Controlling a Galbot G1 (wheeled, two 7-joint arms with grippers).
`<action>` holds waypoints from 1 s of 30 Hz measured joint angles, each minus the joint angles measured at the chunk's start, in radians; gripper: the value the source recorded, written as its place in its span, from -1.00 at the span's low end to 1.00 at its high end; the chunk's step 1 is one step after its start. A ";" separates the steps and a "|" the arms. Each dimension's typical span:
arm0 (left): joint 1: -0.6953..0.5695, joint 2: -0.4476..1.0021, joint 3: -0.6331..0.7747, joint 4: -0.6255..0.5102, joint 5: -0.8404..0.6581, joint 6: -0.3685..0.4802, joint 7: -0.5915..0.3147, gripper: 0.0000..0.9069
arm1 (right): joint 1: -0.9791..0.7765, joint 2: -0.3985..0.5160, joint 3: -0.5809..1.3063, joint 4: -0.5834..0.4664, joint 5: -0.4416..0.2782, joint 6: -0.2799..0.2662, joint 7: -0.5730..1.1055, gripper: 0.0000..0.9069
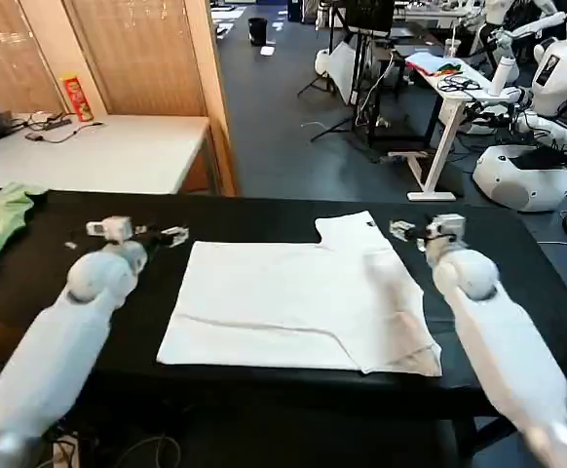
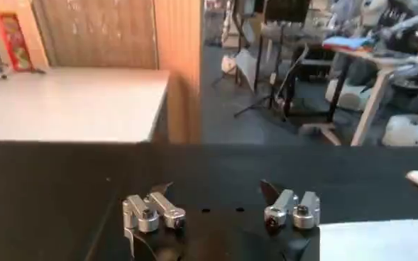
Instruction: Fold and organize the clothes.
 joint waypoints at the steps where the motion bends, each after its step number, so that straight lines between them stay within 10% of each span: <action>1: -0.007 -0.010 0.005 0.014 0.001 0.013 0.001 0.94 | 0.012 0.009 -0.007 -0.022 -0.008 -0.006 -0.006 0.94; 17: -0.042 -0.074 0.002 0.116 0.017 0.041 0.038 0.94 | 0.071 0.094 -0.025 -0.189 -0.080 -0.024 -0.015 0.94; 20: -0.046 -0.089 0.004 0.128 0.039 0.039 0.040 0.51 | 0.072 0.103 -0.016 -0.198 -0.079 -0.028 -0.017 0.42; 21: -0.046 -0.092 0.006 0.130 0.043 0.040 0.042 -0.18 | 0.071 0.104 -0.014 -0.199 -0.079 -0.028 -0.020 0.23; 22: -0.046 -0.094 0.008 0.131 0.048 0.040 0.043 -0.44 | 0.070 0.105 -0.011 -0.198 -0.079 -0.028 -0.024 -0.08; 26: -0.047 -0.098 0.010 0.132 0.056 0.040 0.048 -0.59 | 0.069 0.107 -0.005 -0.201 -0.080 -0.028 -0.031 -0.76; 30: -0.047 -0.103 0.010 0.142 0.076 0.034 0.050 -0.61 | 0.063 0.109 -0.004 -0.202 -0.081 -0.027 -0.034 -0.83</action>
